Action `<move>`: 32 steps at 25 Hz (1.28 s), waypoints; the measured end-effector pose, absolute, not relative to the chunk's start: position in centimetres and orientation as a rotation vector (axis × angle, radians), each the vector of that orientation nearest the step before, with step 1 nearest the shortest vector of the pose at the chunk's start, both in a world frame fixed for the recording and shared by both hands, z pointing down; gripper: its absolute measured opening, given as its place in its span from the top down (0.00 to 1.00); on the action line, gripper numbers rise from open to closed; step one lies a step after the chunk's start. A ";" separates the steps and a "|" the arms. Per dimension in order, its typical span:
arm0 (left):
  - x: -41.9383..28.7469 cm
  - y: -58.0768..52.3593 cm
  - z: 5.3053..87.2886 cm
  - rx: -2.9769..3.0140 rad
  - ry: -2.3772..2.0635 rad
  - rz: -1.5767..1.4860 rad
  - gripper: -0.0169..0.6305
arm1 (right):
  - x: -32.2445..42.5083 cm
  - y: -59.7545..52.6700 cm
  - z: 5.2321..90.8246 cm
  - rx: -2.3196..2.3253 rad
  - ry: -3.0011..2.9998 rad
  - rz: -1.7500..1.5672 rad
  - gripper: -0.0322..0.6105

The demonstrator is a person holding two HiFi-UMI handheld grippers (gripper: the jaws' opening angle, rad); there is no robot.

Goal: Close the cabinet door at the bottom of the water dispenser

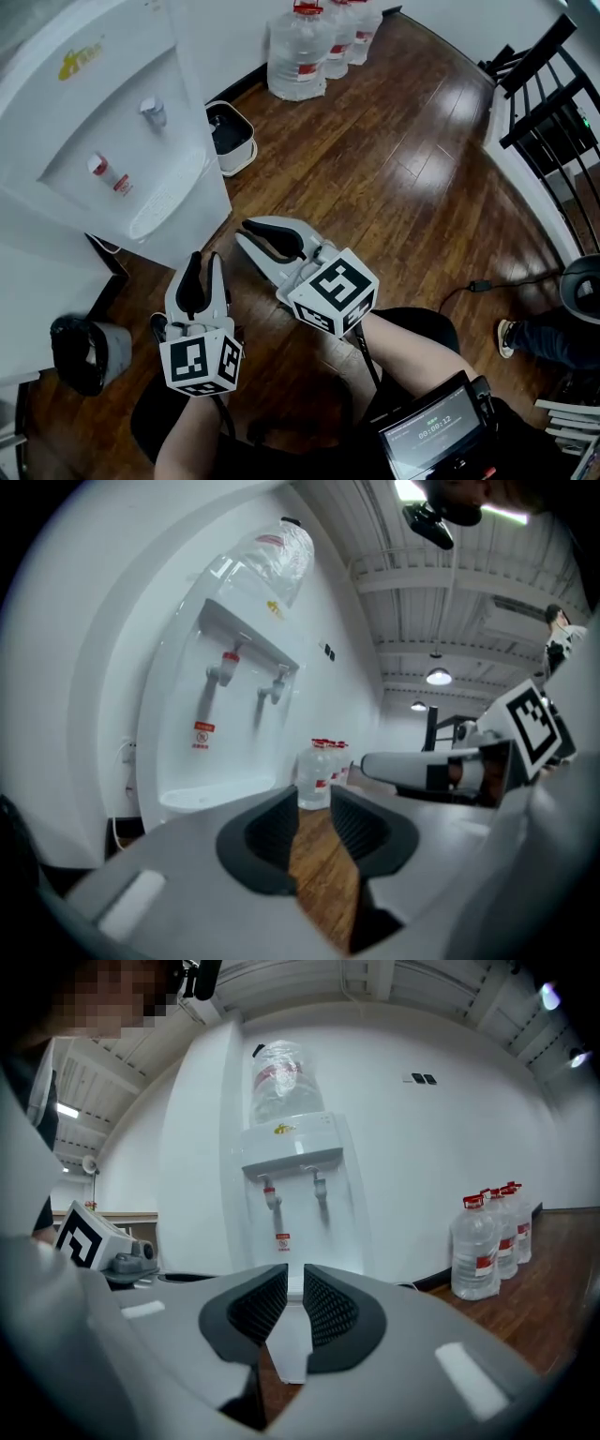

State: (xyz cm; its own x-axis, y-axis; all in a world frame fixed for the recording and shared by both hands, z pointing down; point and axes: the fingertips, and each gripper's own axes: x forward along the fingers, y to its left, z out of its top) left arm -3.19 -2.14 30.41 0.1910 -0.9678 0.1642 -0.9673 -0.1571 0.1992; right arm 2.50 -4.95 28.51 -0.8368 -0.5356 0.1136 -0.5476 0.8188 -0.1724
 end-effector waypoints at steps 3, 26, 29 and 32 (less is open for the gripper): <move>-3.2 -1.9 28.9 2.199 -1.863 0.006 0.80 | 2.5 -4.2 28.0 0.854 -2.959 0.231 0.94; 1.2 -3.4 28.8 2.285 -1.929 0.071 0.84 | 6.4 -3.0 27.2 0.852 -2.946 0.124 0.94; 0.3 -3.8 29.4 2.268 -1.935 0.097 0.84 | 6.0 -3.7 27.9 0.836 -2.936 0.078 0.94; -0.3 -4.4 29.9 2.260 -1.959 0.131 0.84 | 5.9 -4.3 28.2 0.824 -2.943 0.033 0.94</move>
State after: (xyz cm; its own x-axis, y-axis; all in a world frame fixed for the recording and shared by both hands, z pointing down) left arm -0.28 -4.36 29.92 0.1445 -0.9761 0.1623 -0.9890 -0.1373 0.0543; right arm 5.89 -4.34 28.23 -0.8512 -0.5176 0.0873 -0.5194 0.8545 0.0023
